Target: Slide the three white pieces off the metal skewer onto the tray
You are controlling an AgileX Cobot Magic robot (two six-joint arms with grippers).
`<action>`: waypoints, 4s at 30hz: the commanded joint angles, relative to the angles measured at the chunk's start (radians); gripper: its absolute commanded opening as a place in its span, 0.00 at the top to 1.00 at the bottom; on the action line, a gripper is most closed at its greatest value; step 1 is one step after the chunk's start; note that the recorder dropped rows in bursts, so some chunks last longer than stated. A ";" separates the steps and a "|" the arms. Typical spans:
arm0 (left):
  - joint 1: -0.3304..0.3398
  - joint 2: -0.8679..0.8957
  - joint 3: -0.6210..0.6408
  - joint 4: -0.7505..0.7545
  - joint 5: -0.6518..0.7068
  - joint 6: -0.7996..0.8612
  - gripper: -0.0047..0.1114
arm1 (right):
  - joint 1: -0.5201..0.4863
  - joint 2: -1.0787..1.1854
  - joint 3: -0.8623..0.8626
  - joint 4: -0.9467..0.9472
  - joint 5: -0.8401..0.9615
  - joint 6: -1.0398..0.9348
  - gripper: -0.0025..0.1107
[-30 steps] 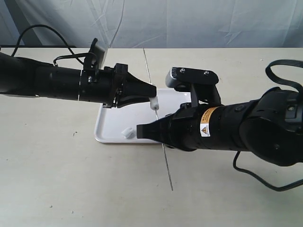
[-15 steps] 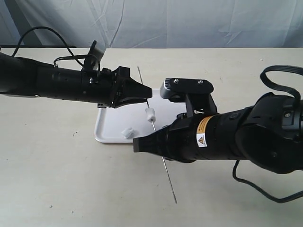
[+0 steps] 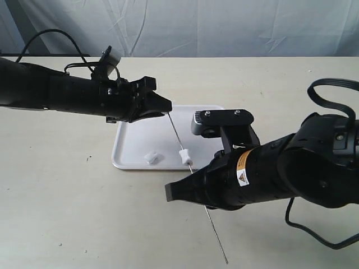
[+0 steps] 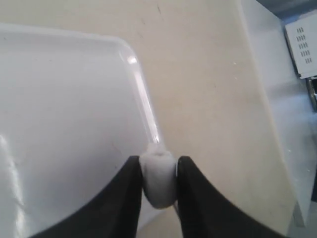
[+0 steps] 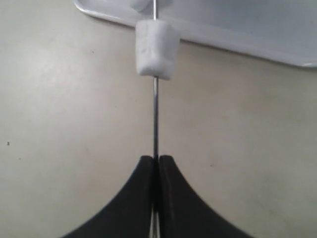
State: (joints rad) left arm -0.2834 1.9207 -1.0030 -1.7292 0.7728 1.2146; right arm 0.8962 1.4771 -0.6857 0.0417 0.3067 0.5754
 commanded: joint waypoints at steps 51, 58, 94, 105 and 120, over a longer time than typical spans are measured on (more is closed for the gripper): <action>-0.040 -0.001 -0.062 0.162 -0.092 -0.208 0.68 | 0.001 -0.006 0.002 0.259 -0.034 -0.222 0.98; -0.085 -0.001 -0.062 0.140 -0.148 -0.208 0.68 | 0.001 -0.006 0.002 0.259 -0.037 -0.224 0.98; -0.093 -0.001 -0.062 0.265 -0.087 -0.297 0.55 | -0.050 0.194 -0.035 -0.119 -0.236 0.091 0.98; -0.093 -0.001 -0.062 0.219 -0.026 -0.297 0.55 | -0.071 0.237 -0.163 -0.125 -0.252 0.088 0.98; -0.093 -0.001 -0.062 0.243 0.031 -0.295 0.72 | -0.100 0.244 -0.168 -0.146 -0.226 0.091 0.98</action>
State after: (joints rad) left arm -0.3767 1.9207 -1.0625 -1.4839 0.7669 0.9200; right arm 0.8156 1.7189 -0.8491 -0.0924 0.0596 0.6687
